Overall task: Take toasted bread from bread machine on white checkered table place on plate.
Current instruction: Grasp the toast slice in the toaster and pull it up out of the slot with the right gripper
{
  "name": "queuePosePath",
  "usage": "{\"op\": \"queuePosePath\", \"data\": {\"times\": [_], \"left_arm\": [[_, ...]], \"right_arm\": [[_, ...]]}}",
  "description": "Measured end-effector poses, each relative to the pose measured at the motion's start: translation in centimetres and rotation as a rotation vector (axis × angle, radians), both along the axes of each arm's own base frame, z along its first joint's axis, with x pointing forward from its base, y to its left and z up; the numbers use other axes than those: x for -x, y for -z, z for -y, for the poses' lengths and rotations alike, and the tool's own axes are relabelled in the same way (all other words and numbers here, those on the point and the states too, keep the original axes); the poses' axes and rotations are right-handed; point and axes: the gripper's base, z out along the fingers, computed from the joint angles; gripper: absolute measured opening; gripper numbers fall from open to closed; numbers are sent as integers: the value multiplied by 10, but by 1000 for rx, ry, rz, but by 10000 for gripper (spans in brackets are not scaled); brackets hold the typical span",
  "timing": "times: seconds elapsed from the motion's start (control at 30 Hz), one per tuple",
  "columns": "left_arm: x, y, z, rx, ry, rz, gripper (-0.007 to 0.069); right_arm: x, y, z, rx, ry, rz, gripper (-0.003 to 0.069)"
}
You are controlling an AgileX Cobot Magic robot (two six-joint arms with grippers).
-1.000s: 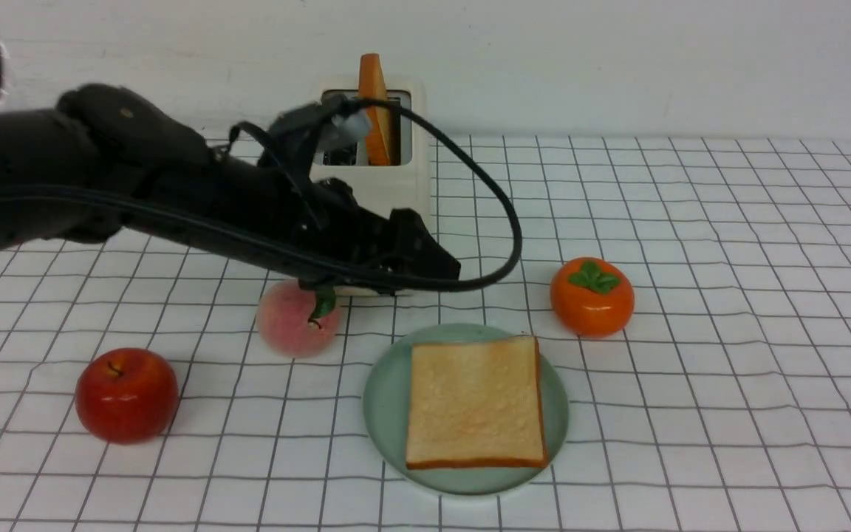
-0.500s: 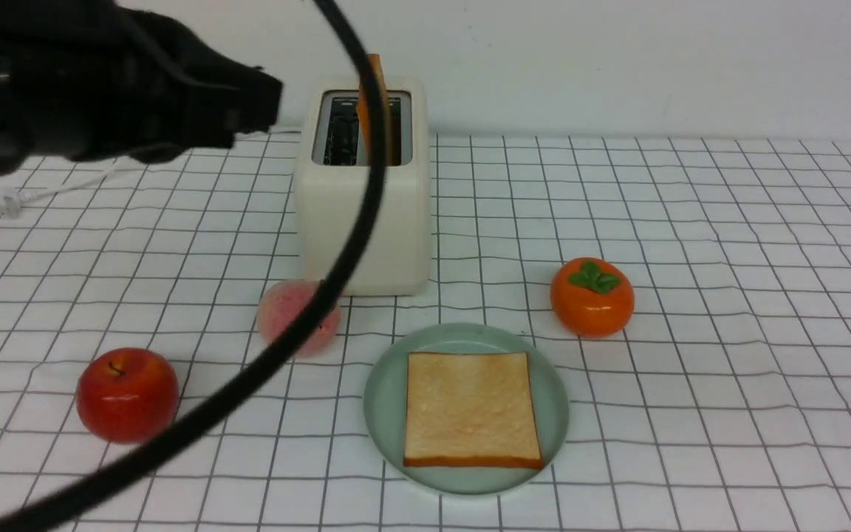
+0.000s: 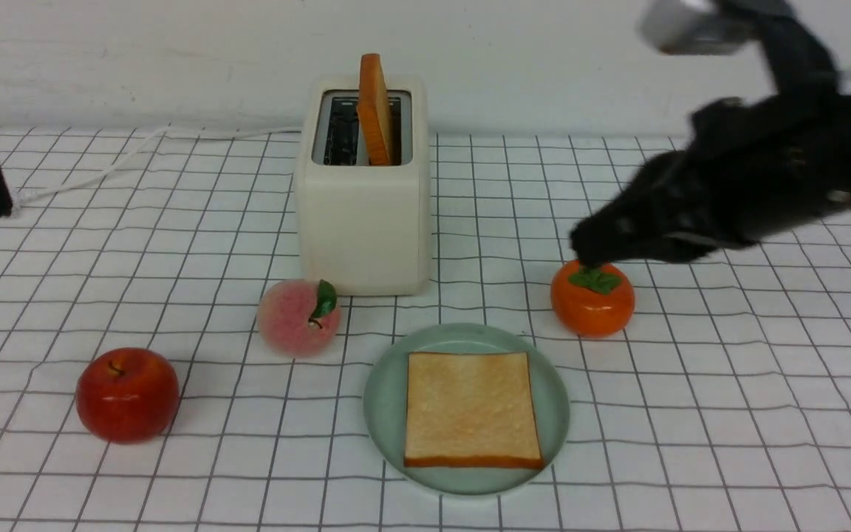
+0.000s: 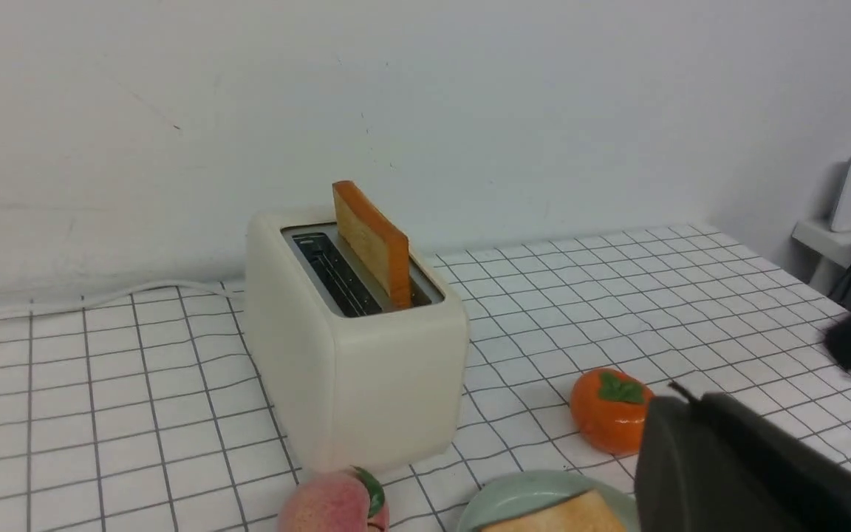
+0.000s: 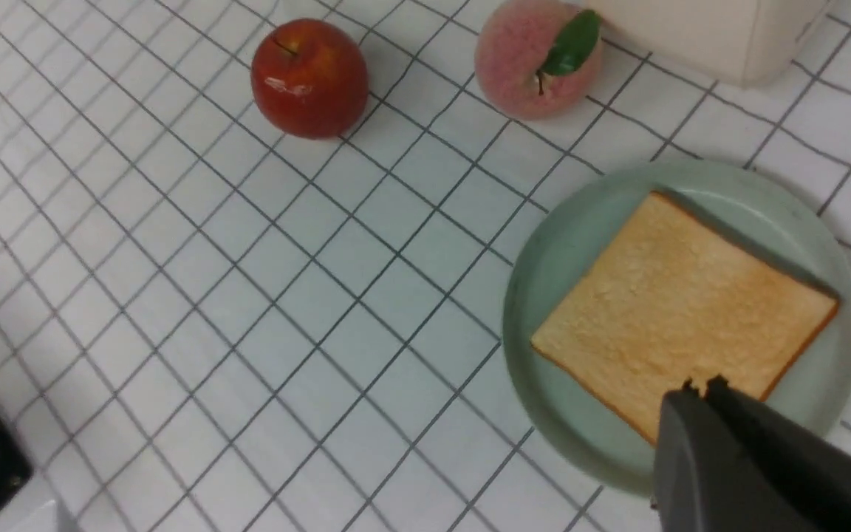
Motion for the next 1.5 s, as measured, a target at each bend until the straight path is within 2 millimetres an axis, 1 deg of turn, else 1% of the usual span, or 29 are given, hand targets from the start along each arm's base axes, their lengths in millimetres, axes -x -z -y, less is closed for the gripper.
{"op": "queuePosePath", "data": {"times": [0.03,0.1,0.13,0.2,0.23,0.3,0.33,0.37,0.4,0.5,0.57,0.6,0.63,0.7,0.73,0.77,0.8,0.83,0.87,0.9,1.0,1.03,1.13,1.17,1.2,1.23,1.3,1.5], "left_arm": [[2,2,-1,1,0,1,-13],[4,5,-1,1,-1,2,-13],[4,6,-1,1,-1,2,-13],[4,6,-2,2,-1,3,-13],[4,6,-2,2,-2,4,-13],[4,6,-2,4,-3,8,-13],[4,6,-2,4,-3,8,-13],[4,5,-2,6,-3,10,-13],[4,5,-2,10,-3,10,-13],[4,5,-1,17,-1,8,-13],[4,5,-1,19,0,7,-13],[4,5,-1,19,0,7,-13],[4,5,-1,19,0,7,-13],[4,5,-1,19,0,7,-13],[4,5,-1,19,1,6,-13],[5,5,-1,17,2,2,-13],[5,6,-1,17,2,1,-13],[5,6,-1,14,4,-4,-13],[5,6,-1,13,5,-7,-13],[5,6,-1,13,5,-7,-13],[5,7,-1,12,6,-9,-13],[5,7,-1,11,7,-12,-13],[5,7,-1,10,8,-14,-13],[5,7,-1,10,8,-14,-13],[5,7,-1,10,8,-14,-13],[5,7,-1,10,8,-14,-13],[5,7,-1,10,8,-14,-13],[5,7,-1,10,8,-14,-13]], "right_arm": [[-7,-4,-11,15,3,32,0],[-22,-3,-39,61,16,93,5],[-28,-7,-49,59,26,138,9],[-41,-4,-69,70,43,199,23],[-50,-5,-81,59,58,259,39],[-67,4,-99,60,79,318,81],[-69,5,-100,59,83,323,85],[-82,12,-110,54,100,358,128],[-92,18,-116,53,113,376,166],[-118,32,-126,33,169,414,306],[-133,37,-130,-7,212,431,405],[-137,38,-130,-19,222,439,433],[-147,42,-132,-40,243,455,491],[-158,48,-134,-59,261,484,549],[-158,47,-134,-64,260,488,549],[-167,55,-135,-62,269,506,569],[-169,57,-135,-59,269,511,571],[-176,65,-135,-55,274,522,568],[-182,74,-136,-37,274,527,550],[-183,75,-135,-35,275,528,546],[-191,88,-133,-14,287,517,480],[-193,93,-132,-11,297,510,420],[-196,94,-129,-17,316,503,291],[-196,94,-129,-18,316,509,258],[-197,94,-129,-19,317,512,241],[-198,92,-128,-27,316,523,181],[-198,91,-128,-31,314,532,128],[-198,86,-128,-30,302,569,123]]}}
